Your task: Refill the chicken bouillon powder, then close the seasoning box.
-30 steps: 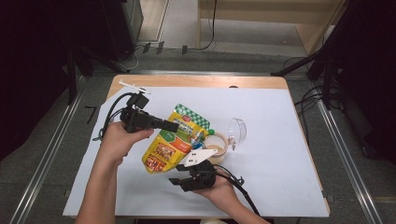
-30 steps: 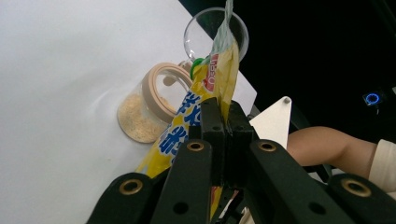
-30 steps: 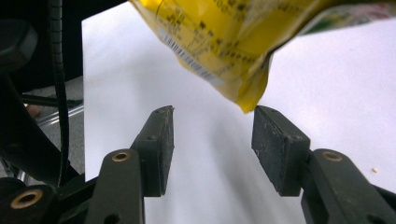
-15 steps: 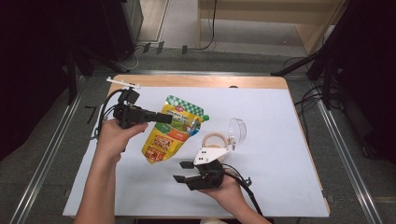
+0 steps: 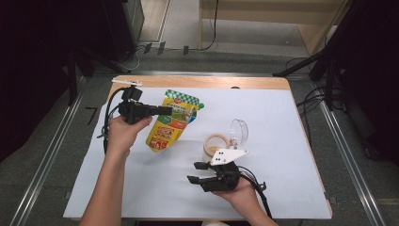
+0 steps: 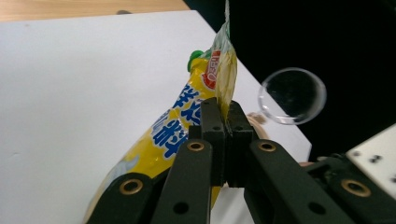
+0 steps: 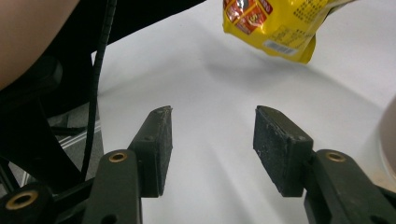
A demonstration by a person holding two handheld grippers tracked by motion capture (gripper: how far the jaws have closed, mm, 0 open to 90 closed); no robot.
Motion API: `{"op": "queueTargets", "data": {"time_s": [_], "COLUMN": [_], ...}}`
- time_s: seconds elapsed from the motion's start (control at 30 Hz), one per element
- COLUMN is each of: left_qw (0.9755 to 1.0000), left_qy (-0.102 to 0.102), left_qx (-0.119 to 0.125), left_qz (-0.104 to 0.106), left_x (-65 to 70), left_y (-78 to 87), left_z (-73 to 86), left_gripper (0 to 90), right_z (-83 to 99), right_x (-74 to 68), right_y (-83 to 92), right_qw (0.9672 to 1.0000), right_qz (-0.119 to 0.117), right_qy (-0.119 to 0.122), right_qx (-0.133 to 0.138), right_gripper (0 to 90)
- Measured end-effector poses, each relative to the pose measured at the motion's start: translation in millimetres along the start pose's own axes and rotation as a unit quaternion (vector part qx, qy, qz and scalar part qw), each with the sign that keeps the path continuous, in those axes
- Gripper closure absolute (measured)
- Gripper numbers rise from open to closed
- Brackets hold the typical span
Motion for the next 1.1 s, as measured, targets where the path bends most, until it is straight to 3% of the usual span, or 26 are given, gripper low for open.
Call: {"op": "queueTargets", "data": {"time_s": [0.17, 0.67, 0.87, 1.1], "left_qw": [0.9998, 0.9998, 0.9998, 0.9998], "left_qy": [0.019, 0.011, -0.006, 0.002], "left_qx": [0.009, 0.007, 0.001, 0.006], "left_qz": [0.001, -0.014, -0.021, -0.019], "left_x": [-9.1, -9.0, -6.4, -10.8], "left_y": [2.9, 26.2, 35.0, 41.3], "left_z": [5.8, 13.1, 15.8, 16.8], "left_gripper": [90.0, 88.1, 87.6, 81.5], "right_z": [0.8, -0.2, -1.1, -1.1], "right_x": [2.0, 2.2, 2.4, 2.9], "right_y": [5.0, 3.1, 3.1, 3.1], "right_qw": [1.0000, 1.0000, 0.9999, 0.9999], "right_qz": [0.005, 0.004, 0.005, 0.007], "right_qy": [-0.002, 0.003, 0.010, 0.011], "right_qx": [0.001, 0.000, 0.000, -0.001], "right_gripper": [48.7, 48.6, 48.7, 48.8]}}
Point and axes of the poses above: each handheld gripper's, and its own axes: y roughly backward along the jaws, z roughly out of its underside, x roughly to its right, the point moved 1 cm from there along -y, roughly forward along the jaws, and after that the axes turned 15 degrees about x, right-handed, at the moved point
